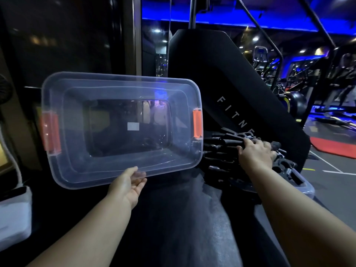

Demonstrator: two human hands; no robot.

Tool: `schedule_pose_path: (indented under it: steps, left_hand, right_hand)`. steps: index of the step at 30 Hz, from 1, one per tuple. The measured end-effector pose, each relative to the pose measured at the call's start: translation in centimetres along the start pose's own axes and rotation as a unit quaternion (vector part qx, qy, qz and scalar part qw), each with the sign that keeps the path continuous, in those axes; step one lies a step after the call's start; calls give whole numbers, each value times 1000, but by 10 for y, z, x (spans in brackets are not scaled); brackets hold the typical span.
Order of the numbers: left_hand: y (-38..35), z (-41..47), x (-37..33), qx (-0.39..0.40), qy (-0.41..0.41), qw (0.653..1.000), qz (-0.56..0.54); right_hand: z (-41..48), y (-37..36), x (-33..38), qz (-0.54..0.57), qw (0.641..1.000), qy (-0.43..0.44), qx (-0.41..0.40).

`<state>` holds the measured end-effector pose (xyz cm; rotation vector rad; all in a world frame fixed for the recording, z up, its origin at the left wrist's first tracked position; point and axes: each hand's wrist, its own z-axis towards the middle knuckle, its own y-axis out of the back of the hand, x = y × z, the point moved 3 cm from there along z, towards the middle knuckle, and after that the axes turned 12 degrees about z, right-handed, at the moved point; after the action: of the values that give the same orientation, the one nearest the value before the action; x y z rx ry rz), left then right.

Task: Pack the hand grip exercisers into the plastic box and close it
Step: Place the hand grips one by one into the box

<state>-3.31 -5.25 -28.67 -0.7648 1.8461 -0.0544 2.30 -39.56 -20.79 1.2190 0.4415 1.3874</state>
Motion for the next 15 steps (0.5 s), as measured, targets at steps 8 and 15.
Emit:
schedule_pose_path:
  steps: [8, 15]
  left_hand:
    - [7, -12, -4, 10, 14, 1000, -11]
    - [10, -14, -1, 32, 8, 999, -13]
  right_hand:
    - [-4, 7, 6, -35, 998, -43, 32]
    - [-11, 9, 5, 13, 999, -27, 16]
